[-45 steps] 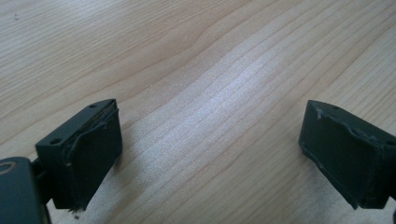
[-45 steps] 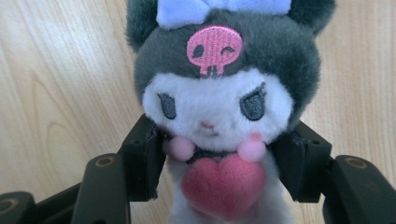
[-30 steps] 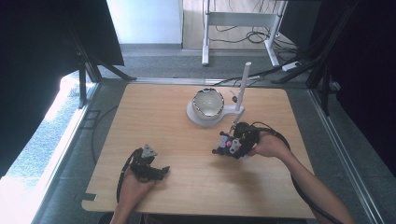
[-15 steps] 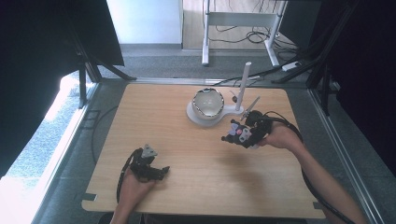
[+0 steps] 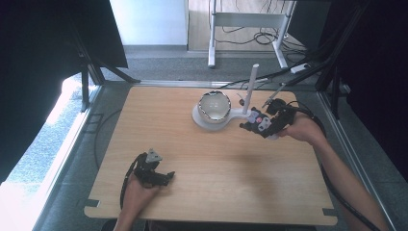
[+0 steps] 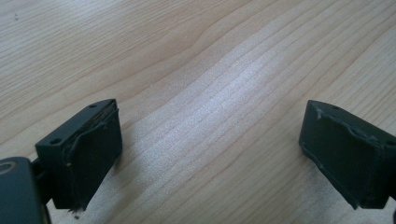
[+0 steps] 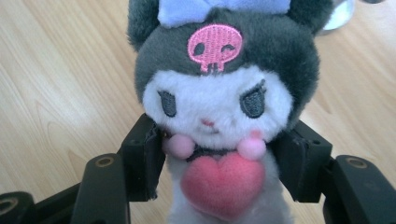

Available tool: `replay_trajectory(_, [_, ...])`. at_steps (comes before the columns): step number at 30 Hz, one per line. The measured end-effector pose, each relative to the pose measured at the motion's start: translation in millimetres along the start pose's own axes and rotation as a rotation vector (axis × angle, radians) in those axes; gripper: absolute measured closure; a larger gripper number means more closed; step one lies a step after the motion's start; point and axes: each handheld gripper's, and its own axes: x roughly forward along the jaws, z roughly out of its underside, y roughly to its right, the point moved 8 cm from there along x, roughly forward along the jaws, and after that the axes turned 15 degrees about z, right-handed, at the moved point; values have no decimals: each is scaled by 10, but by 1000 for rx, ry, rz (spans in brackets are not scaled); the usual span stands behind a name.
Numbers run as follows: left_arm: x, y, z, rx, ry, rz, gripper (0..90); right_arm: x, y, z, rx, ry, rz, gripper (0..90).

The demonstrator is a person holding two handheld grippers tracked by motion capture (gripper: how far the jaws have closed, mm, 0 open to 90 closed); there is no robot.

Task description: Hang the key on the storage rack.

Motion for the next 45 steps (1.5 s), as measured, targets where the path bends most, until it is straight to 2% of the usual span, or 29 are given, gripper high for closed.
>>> replay_trajectory(6, [0, 0, 0, 0, 0, 0, 58, -132, 225, -36, 45, 12, 28, 395])
replay_trajectory(15, [0, 0, 0, 0, 0, 1, 58, -295, 520, -116, 84, 26, 68, 395])
replay_trajectory(18, [-2, 1, 1, -1, -2, 3, 58, -373, 652, -150, 120, 35, 80, 395])
replay_trajectory(20, [-2, 1, 1, 0, -2, 3, 58, -387, 681, -155, 126, 35, 85, 395])
replay_trajectory(21, [-2, 1, 1, 0, -2, 3, 58, -433, 763, -170, 143, 36, 95, 395])
replay_trajectory(22, [-2, 1, 1, -1, -2, 3, 58, -433, 763, -170, 143, 36, 95, 395])
replay_trajectory(25, [-1, 1, 0, -1, -2, 2, 58, -508, 890, -204, 167, 38, 115, 395])
replay_trajectory(34, [-2, 1, 1, -1, -2, 2, 58, -509, 1122, -327, 205, 48, 143, 395])
replay_trajectory(41, [-2, 1, 1, -1, -2, 2, 58, -433, 1222, -410, 225, 50, 155, 395])
replay_trajectory(45, [-2, 1, 1, -1, -2, 2, 58, -419, 1229, -455, 225, 65, 147, 395])
